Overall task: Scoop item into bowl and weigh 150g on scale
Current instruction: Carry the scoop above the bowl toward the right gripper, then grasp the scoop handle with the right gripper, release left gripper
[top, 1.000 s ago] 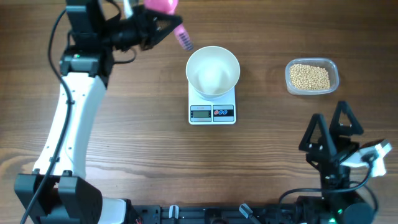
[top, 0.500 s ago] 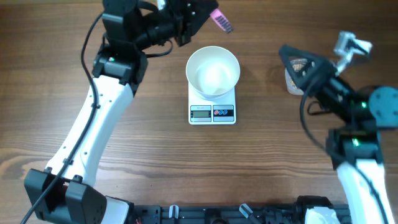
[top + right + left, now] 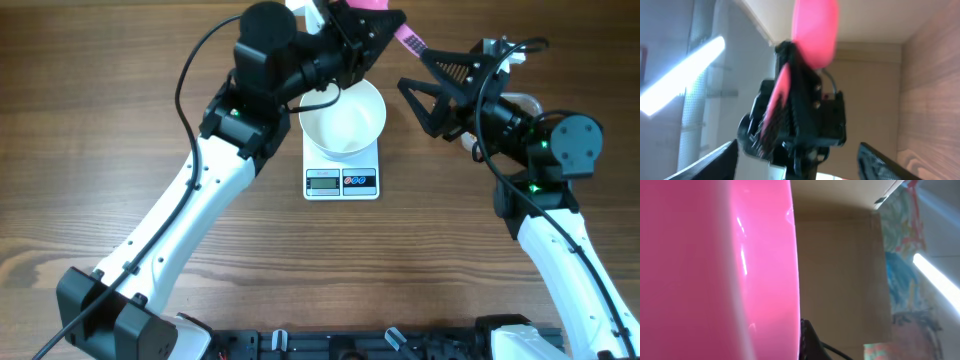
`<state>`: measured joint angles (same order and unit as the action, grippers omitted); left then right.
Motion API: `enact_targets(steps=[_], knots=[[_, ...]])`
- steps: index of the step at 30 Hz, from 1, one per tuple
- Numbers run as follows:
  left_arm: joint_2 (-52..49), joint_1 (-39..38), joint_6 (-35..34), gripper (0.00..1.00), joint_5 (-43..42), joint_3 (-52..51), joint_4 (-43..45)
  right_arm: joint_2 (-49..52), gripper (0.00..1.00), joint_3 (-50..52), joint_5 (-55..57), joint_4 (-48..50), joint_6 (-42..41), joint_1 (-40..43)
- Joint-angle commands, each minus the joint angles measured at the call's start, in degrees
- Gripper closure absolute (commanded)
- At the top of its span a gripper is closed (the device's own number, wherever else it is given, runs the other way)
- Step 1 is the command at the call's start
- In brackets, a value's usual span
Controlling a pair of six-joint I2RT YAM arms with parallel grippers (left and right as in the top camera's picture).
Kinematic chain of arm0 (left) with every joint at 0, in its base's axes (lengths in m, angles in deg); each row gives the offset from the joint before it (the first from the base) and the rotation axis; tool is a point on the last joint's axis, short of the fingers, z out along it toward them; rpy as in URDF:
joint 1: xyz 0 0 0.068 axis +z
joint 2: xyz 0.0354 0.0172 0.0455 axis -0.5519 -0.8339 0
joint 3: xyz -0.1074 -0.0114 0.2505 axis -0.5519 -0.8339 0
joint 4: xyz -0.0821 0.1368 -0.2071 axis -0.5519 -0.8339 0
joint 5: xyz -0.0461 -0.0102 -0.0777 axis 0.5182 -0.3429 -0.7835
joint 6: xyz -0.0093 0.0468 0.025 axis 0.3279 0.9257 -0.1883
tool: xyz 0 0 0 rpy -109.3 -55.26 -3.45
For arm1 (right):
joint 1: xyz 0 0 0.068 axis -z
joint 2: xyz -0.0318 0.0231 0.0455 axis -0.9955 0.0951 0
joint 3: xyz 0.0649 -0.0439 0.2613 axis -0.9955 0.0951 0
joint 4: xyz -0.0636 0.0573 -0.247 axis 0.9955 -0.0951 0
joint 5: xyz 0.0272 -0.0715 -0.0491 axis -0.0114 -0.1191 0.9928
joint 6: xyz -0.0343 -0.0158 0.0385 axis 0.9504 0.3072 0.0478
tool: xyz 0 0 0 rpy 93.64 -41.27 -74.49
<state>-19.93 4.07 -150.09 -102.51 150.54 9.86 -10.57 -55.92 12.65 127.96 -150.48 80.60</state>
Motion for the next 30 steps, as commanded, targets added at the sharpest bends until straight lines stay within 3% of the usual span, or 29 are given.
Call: enact_targets(steps=[1,6,12,17,22,30], knots=[[0.00,-1.46,4.83,0.96,5.27,0.26,-2.23,-0.17,0.31,-0.90,1.75,-3.50,-0.02,-0.17],[-0.02,-1.86,7.69,0.96,6.67,0.26,-4.68,-0.17,0.43,-1.16,2.62,-4.81,3.41,-0.17],[-0.02,-1.86,9.27,0.96,5.79,0.26,-9.79,-0.17,0.44,-5.55,2.60,-19.28,15.02,-0.17],[-0.04,-1.88,11.47,0.96,5.55,0.26,-12.04,-0.17,0.46,-6.43,2.62,-19.58,15.19,-0.17],[-0.02,-1.97,11.47,0.96,3.58,0.26,-12.02,-0.17,0.57,-6.43,2.82,-19.17,14.14,-0.17],[-0.02,-1.97,9.94,0.96,1.05,0.26,-10.54,-0.17,0.61,-6.43,2.23,-19.15,14.03,-0.17]])
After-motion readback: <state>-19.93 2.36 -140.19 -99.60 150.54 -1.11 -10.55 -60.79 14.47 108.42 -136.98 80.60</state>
